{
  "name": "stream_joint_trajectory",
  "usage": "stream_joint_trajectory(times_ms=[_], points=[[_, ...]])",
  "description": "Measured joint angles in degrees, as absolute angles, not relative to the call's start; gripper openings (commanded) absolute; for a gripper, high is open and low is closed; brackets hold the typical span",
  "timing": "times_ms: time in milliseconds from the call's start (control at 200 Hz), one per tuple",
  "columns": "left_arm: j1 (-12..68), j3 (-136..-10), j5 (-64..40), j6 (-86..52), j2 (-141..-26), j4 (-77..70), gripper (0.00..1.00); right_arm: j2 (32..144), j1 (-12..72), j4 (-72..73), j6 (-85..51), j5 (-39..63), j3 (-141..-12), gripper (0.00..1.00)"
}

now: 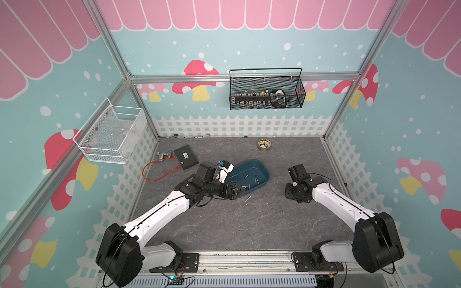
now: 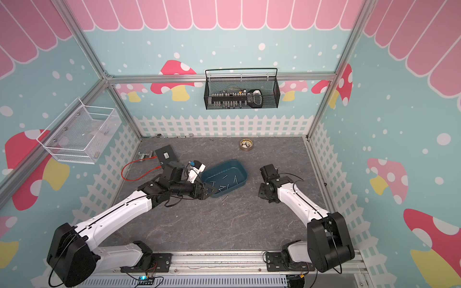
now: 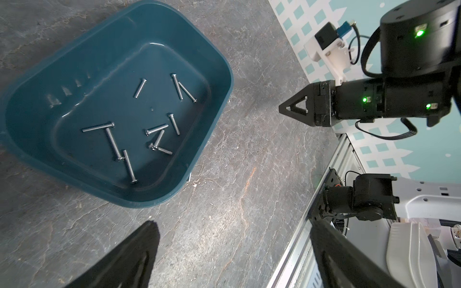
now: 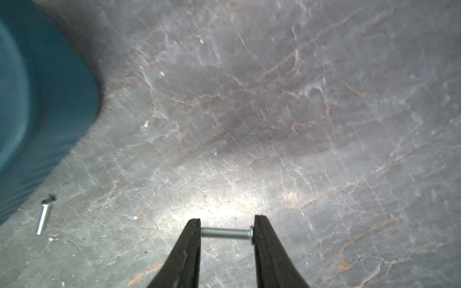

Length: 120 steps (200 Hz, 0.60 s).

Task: Put the screws on the desktop into the storage box
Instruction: Place the screw in the storage box.

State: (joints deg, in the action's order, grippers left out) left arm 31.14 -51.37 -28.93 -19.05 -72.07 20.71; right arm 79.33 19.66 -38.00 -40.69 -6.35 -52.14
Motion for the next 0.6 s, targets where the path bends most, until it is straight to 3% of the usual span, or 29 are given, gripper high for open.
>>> stream_joint_trajectory(times_ms=[600], points=[[28.14, -51.07, -27.57, -19.05, -73.73, 20.69, 0.99, 104.57, 28.32, -37.12, -35.05, -6.87, -81.71, 0.34]])
